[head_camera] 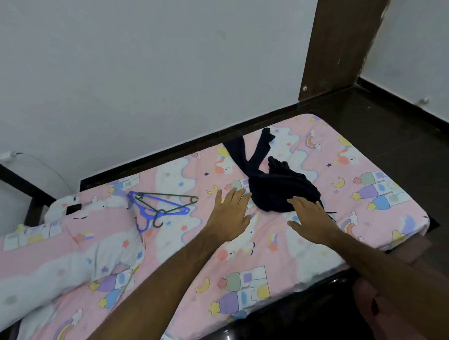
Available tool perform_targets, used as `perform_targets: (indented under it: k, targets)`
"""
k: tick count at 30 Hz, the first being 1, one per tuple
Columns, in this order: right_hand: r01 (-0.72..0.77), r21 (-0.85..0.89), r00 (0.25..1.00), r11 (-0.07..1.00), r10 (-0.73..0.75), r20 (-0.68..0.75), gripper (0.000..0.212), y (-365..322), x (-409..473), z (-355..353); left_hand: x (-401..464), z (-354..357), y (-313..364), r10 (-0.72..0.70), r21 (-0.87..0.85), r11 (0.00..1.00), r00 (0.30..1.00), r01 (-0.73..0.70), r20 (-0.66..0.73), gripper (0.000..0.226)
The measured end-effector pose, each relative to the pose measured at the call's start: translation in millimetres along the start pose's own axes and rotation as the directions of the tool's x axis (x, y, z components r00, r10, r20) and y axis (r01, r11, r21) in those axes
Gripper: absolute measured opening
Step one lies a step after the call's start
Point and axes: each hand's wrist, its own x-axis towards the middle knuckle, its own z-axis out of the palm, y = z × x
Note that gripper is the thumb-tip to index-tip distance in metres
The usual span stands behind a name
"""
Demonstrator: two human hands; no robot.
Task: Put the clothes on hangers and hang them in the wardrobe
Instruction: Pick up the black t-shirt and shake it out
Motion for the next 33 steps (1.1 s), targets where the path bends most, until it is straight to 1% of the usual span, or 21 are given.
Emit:
perform_targets:
  k: [2,5,7,9,10,13,17,19,21,23,25,27,29,30,31,33]
  targets:
    - [-0.054,0.008,0.998,0.999,0.054,0.017,0.065,-1.3,19.6,7.3,22.7,5.2,-21.4,0.012,-0.012,1.000,1.000,-0.011,0.023,0.060]
    - [-0.097,0.002,0.994,0.995,0.097,0.060,0.065,4.3,51.3,15.0,62.2,12.6,-41.8,0.050,-0.022,0.999,0.998,-0.049,0.047,0.059]
    - [-0.110,-0.011,0.990,0.994,0.111,0.092,0.066,16.8,79.9,21.3,95.7,23.6,-49.3,0.079,-0.025,0.997,0.995,-0.078,0.060,0.058]
    - [-0.129,0.011,0.985,0.992,0.127,0.114,0.065,36.5,117.1,30.7,134.8,42.3,-54.1,0.083,-0.033,0.996,0.994,-0.081,0.070,0.057]
    - [-0.136,0.027,0.983,0.990,0.131,0.125,0.065,49.9,139.4,38.6,156.9,56.0,-56.4,0.078,-0.038,0.996,0.994,-0.076,0.081,0.057]
    - [-0.184,0.062,0.971,0.981,0.172,0.164,0.066,100.4,206.1,77.0,229.4,114.0,-60.7,0.069,-0.037,0.997,0.981,-0.063,0.183,0.059]
    - [-0.256,0.028,0.948,0.966,0.245,0.205,0.067,175.6,288.0,149.0,335.8,199.4,-65.6,0.075,0.006,0.997,0.950,-0.080,0.302,0.067]
    - [-0.240,-0.008,0.935,0.971,0.233,0.268,0.062,205.3,315.6,182.2,382.7,232.9,-64.2,0.062,0.033,0.996,0.944,-0.077,0.324,0.075]
    - [-0.185,-0.025,0.934,0.982,0.183,0.307,0.059,223.7,328.1,213.6,421.5,260.4,-61.8,0.087,0.058,0.992,0.946,-0.110,0.311,0.082]
    - [-0.135,-0.038,0.954,0.990,0.140,0.264,0.062,235.7,328.6,241.9,455.7,285.6,-58.0,0.128,0.070,0.985,0.938,-0.158,0.323,0.083]
    - [-0.106,0.004,0.975,0.994,0.103,0.196,0.067,244.8,322.0,267.3,483.1,310.6,-53.0,0.149,-0.022,0.988,0.906,-0.153,0.397,0.075]
    - [-0.079,0.072,0.984,0.994,0.067,0.166,0.070,253.8,316.1,290.6,500.5,331.1,-46.5,0.129,-0.167,0.984,0.883,-0.059,0.451,0.061]
    - [-0.060,0.135,0.990,0.989,0.042,0.138,0.072,259.5,316.9,309.1,514.2,339.9,-44.8,0.114,-0.266,0.964,0.888,0.010,0.445,0.051]
    - [-0.060,0.154,0.991,0.986,0.041,0.124,0.072,260.8,318.7,316.0,520.9,341.5,-44.1,0.108,-0.285,0.958,0.888,0.027,0.447,0.049]
    - [-0.065,0.168,0.991,0.984,0.043,0.127,0.071,260.7,321.2,320.9,528.7,343.5,-44.5,0.110,-0.302,0.953,0.884,0.037,0.455,0.049]
    - [-0.050,0.176,0.992,0.983,0.028,0.122,0.072,259.5,323.8,330.1,545.1,348.2,-45.6,0.116,-0.271,0.962,0.849,0.033,0.516,0.058]
